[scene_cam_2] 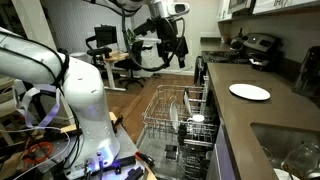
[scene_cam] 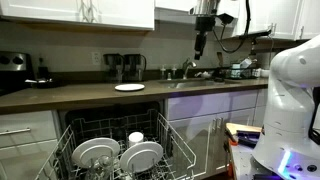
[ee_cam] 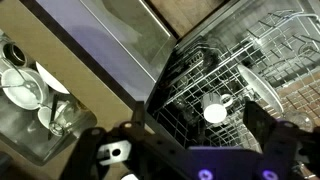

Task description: Place the white plate in the dishwasher

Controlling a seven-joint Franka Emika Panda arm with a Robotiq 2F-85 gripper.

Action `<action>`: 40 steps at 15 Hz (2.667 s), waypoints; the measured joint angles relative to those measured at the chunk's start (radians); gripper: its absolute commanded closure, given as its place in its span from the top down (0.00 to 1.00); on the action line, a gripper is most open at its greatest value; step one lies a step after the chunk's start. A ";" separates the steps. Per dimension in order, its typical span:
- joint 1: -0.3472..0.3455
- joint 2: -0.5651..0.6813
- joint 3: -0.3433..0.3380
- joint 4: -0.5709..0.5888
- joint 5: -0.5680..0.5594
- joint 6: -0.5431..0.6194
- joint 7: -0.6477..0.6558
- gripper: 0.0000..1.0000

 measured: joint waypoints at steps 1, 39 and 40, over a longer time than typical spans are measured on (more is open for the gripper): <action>0.000 0.000 0.000 0.000 0.000 0.000 0.000 1.00; 0.088 0.874 0.021 0.545 -0.180 0.421 -0.219 1.00; 0.088 0.896 0.025 0.561 -0.213 0.422 -0.217 1.00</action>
